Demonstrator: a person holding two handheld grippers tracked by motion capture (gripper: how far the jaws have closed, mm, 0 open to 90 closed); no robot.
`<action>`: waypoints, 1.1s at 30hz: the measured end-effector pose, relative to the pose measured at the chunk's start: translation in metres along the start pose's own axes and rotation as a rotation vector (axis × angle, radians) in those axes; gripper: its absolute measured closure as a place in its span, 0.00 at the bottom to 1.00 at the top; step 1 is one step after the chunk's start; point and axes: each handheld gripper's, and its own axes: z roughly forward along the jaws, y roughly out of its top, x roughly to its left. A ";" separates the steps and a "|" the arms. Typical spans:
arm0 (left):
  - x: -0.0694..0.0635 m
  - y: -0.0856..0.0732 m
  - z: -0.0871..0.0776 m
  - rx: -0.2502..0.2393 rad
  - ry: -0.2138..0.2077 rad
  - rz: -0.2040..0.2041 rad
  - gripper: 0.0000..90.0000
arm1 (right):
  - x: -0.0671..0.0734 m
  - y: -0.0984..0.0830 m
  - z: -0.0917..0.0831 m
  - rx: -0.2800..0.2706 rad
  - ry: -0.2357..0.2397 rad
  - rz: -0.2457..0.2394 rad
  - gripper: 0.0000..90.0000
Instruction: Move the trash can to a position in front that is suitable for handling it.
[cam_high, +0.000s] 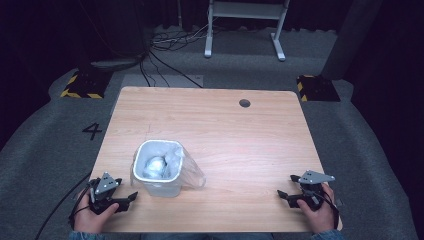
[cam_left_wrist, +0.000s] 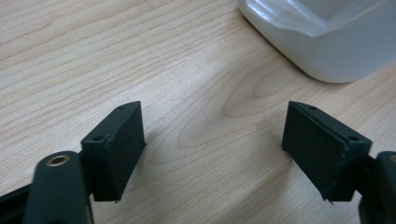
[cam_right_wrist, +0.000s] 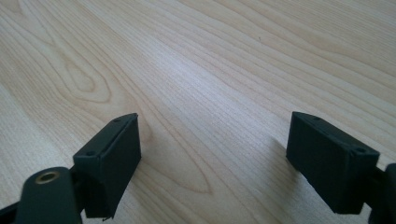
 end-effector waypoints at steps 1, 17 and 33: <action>-0.001 0.000 -0.001 -0.007 0.008 0.004 0.24 | 0.000 0.000 0.000 0.000 0.000 0.000 0.20; -0.027 0.017 -0.017 -0.118 -0.053 -0.031 0.21 | 0.000 0.000 0.000 0.000 0.000 -0.001 0.20; -0.029 0.039 0.002 -0.140 -0.058 -0.115 0.56 | 0.001 0.000 0.000 -0.001 -0.005 0.004 0.20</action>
